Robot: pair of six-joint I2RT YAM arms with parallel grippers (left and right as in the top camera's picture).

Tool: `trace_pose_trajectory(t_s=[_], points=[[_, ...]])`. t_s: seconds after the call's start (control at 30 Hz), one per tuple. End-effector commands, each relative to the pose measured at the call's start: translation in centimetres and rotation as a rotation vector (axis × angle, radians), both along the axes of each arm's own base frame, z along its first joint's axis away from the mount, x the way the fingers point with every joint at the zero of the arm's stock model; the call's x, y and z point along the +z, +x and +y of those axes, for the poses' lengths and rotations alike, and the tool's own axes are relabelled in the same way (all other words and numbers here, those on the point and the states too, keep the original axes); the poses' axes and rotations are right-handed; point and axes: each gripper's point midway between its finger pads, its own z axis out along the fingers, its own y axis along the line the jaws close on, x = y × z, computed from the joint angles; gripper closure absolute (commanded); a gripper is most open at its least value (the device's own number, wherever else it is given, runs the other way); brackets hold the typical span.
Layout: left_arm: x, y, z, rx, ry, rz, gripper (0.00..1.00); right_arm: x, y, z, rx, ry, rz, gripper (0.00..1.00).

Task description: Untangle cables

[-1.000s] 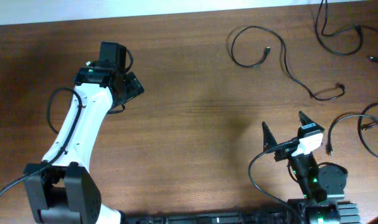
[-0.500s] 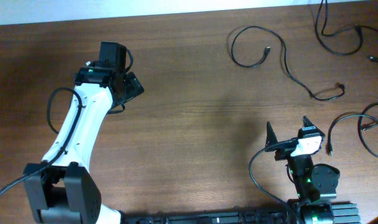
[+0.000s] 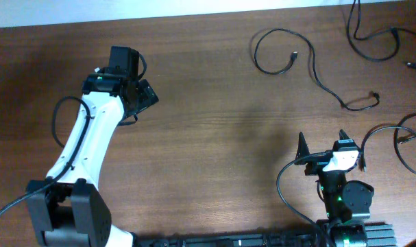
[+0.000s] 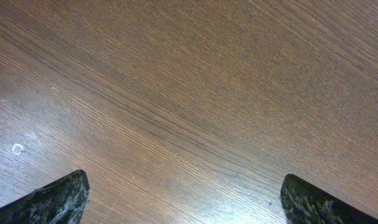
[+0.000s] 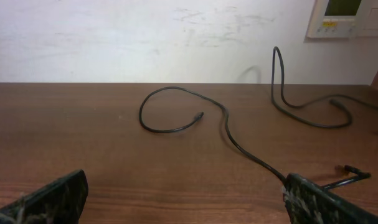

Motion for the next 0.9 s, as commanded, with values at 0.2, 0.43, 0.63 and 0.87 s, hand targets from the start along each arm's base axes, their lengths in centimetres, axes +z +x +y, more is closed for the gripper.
trace_pose_trajectory(t_s=[0.2, 0.43, 0.63, 0.87], points=[[0.5, 0.1, 0.2, 0.016, 0.004, -0.018, 0.01, -0.2, 0.0, -0.2, -0.015, 0.010, -0.003, 0.01], [5.2, -0.7, -2.7, -0.078, 0.077, -0.154, 0.01, -0.2, 0.0, -0.2, -0.015, 0.010, -0.003, 0.01], [8.3, -1.7, -4.7, -0.181, 0.082, -0.409, 0.01, -0.2, 0.0, -0.2, -0.015, 0.010, -0.003, 0.01], [3.4, -8.5, -2.0, -0.169, -0.083, -0.648, 0.01, -0.2, 0.0, -0.2, -0.015, 0.010, -0.002, 0.01]])
